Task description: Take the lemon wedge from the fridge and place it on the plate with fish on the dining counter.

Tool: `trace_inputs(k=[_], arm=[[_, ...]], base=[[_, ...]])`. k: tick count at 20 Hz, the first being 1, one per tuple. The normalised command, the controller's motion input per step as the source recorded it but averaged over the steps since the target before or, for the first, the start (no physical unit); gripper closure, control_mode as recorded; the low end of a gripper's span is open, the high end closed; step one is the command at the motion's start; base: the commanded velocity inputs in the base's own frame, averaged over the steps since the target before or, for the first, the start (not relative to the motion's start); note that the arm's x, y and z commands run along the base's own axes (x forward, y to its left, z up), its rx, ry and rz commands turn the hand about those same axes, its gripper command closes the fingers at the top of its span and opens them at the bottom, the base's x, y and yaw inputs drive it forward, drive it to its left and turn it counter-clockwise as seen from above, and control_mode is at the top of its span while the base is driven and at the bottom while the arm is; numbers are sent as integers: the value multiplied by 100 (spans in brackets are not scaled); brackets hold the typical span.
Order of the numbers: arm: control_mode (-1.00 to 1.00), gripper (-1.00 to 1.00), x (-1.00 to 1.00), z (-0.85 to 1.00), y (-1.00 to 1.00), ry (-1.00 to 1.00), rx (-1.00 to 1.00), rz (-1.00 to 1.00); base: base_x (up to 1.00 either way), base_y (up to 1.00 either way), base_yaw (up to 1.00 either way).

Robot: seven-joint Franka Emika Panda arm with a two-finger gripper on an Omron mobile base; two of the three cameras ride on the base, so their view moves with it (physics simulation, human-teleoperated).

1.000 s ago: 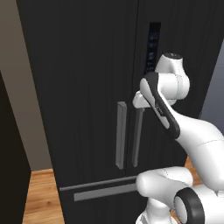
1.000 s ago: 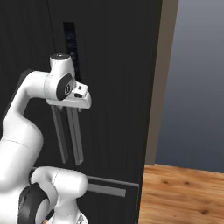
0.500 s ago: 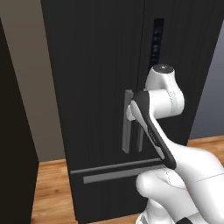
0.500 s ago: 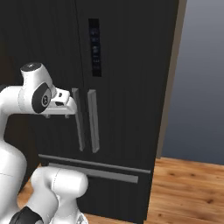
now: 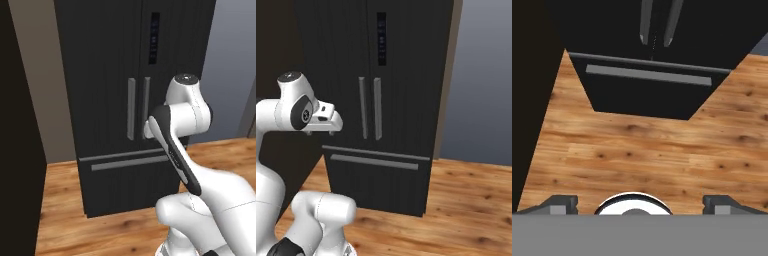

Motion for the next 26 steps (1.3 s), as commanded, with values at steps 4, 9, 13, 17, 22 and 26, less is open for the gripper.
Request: trace_inputs(k=[4, 9, 13, 17, 22, 26], arm=[[100, -100, 0, 0, 0, 0, 0, 0], [-100, -100, 0, 0, 0, 0, 0, 0], [-100, -100, 10, 0, -4, 0, 0, 0], [-100, -100, 31, 0, -16, 1, 2, 0], [-100, -100, 94, 0, -47, -1, 1, 0], [-100, -100, 100, 3, -34, -2, 0, 0]], base=[[-31, 0, 0], [0, 0, 0], [0, 0, 0], [0, 0, 0], [0, 0, 0], [0, 0, 0]])
